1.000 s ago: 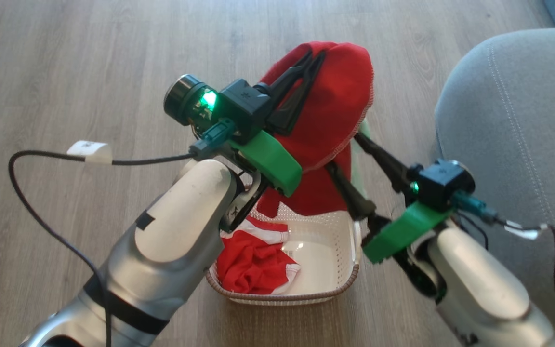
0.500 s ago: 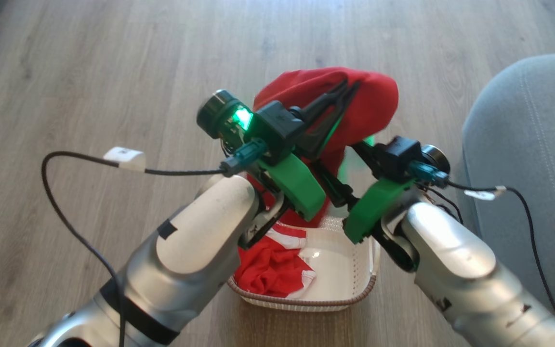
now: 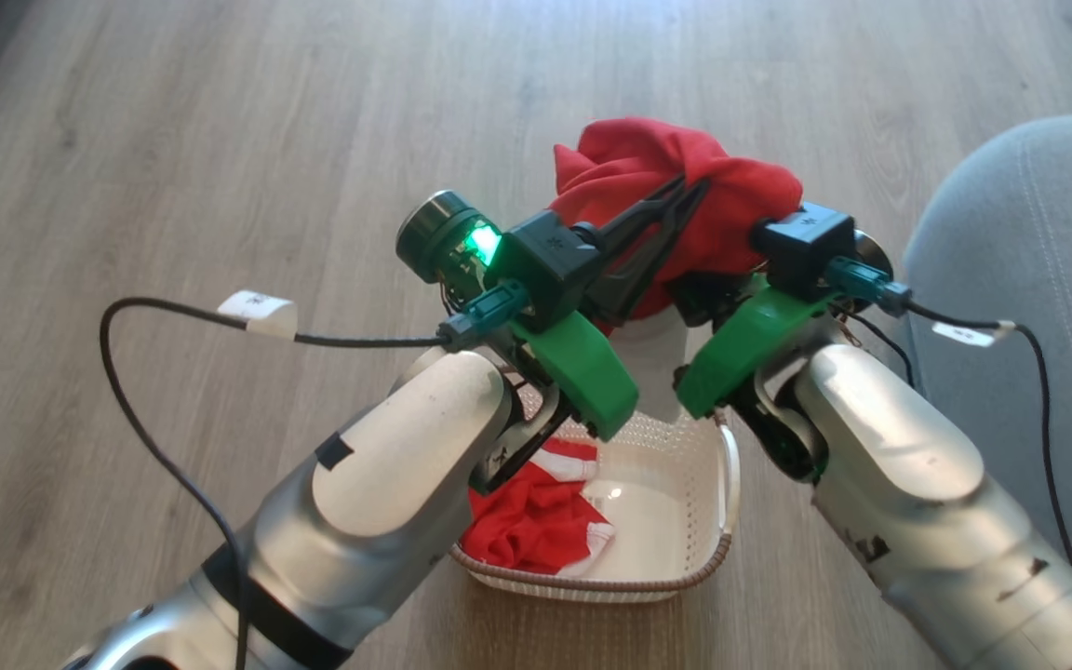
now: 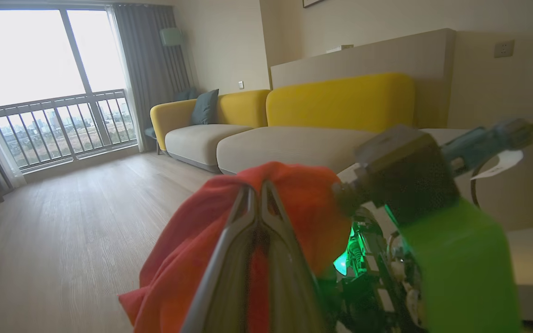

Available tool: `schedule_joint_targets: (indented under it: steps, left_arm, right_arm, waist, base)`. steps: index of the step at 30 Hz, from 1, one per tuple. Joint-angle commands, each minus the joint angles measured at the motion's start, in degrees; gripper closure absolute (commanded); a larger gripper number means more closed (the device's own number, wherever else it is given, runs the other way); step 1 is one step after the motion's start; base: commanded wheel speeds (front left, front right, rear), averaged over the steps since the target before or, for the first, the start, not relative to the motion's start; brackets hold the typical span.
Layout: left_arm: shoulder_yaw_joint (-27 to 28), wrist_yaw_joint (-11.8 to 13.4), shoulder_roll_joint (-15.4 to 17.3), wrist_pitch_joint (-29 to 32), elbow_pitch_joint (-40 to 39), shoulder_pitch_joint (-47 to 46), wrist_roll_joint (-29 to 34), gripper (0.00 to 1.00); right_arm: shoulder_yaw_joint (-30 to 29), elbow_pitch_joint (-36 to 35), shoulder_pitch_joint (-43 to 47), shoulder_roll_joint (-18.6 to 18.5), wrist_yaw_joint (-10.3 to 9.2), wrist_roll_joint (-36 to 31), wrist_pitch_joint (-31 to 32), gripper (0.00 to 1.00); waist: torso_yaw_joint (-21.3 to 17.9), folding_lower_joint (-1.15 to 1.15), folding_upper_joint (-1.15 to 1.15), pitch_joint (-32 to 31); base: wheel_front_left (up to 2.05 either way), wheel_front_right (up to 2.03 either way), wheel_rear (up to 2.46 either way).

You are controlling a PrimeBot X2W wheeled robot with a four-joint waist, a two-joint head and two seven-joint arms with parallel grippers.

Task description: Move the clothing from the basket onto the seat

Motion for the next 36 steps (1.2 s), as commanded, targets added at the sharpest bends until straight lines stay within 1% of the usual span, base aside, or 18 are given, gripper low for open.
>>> schedule_joint_targets:
  steps: [1, 2, 3, 4, 5, 12, 18, 22, 28, 36]
  left_arm:
    - [2.4, 0.6, 0.2, -0.5, -1.6, -2.1, 0.0, 1.00]
    - [2.7, 0.7, 0.2, -0.5, -1.6, -2.1, 0.3, 1.00]
    - [2.9, 0.7, 0.2, -0.5, -1.6, -1.9, 0.4, 0.98]
    - [3.3, 0.7, 0.2, -0.5, -1.6, -1.8, 0.6, 0.68]
    - [3.9, 0.4, 0.3, -0.5, -1.7, -1.4, 1.0, 0.00]
    - [7.0, -1.2, 0.9, -0.5, -1.8, 1.1, 3.1, 0.00]
    - [10.2, -2.6, 1.9, -0.5, -1.2, 4.1, 5.0, 0.00]
    - [12.2, -3.5, 2.6, -0.5, -0.9, 6.1, 6.6, 0.00]
    - [14.0, -4.7, 3.8, -0.5, 0.0, 9.1, 9.4, 0.00]
    - [17.2, -5.9, 4.2, -0.5, 0.0, 12.5, 11.2, 0.00]
  right_arm:
    - [-0.8, -2.4, 0.1, 0.3, -0.01, -0.5, -0.4, 1.00]
    - [-1.5, -3.1, 0.4, 0.1, -0.01, -0.8, -0.4, 1.00]
    - [-2.1, -3.8, 0.8, -0.1, -0.01, -1.1, -0.4, 1.00]
    - [-2.7, -4.4, 1.2, -0.3, -0.01, -1.4, -0.4, 1.00]
    - [-4.3, -5.9, 1.9, -0.8, -0.01, -2.0, -0.4, 1.00]
    - [-10.9, -11.6, 5.3, -2.5, -0.01, -4.8, -0.4, 1.00]
    - [-15.0, -15.3, 8.0, -3.5, -0.01, -6.6, -0.4, 1.00]
    - [-16.5, -17.0, 9.2, -4.0, -0.01, -7.1, -0.4, 1.00]
    - [-18.0, -19.3, 10.9, -3.8, -0.01, -7.5, -0.4, 1.00]
    - [-20.0, -21.8, 12.8, -3.4, -0.01, -7.3, -0.4, 1.00]
  waist:
    - [-0.6, 0.00, 0.00, 0.4]
    - [-1.0, 0.00, 0.00, 0.7]
    - [-1.3, 0.00, 0.00, 0.9]
    - [-1.7, 0.00, 0.00, 1.1]
    - [-2.5, 0.00, 0.00, 1.5]
    - [-5.8, 0.00, 0.00, 2.6]
    - [-10.4, 0.00, 0.00, 3.1]
    - [-14.4, 0.00, 0.00, 3.3]
    - [-21.3, 0.00, 0.00, 3.8]
    - [-30.4, 0.00, 0.00, 5.3]
  base:
    - [0.00, 0.00, 0.00]
    - [0.00, 0.00, 0.00]
    - [0.00, 0.00, 0.00]
    - [0.00, 0.00, 0.00]
    - [0.00, 0.00, 0.00]
    - [0.00, 0.00, 0.00]
    - [0.00, 0.00, 0.00]
    - [0.00, 0.00, 0.00]
    - [0.00, 0.00, 0.00]
    - [0.00, 0.00, 0.00]
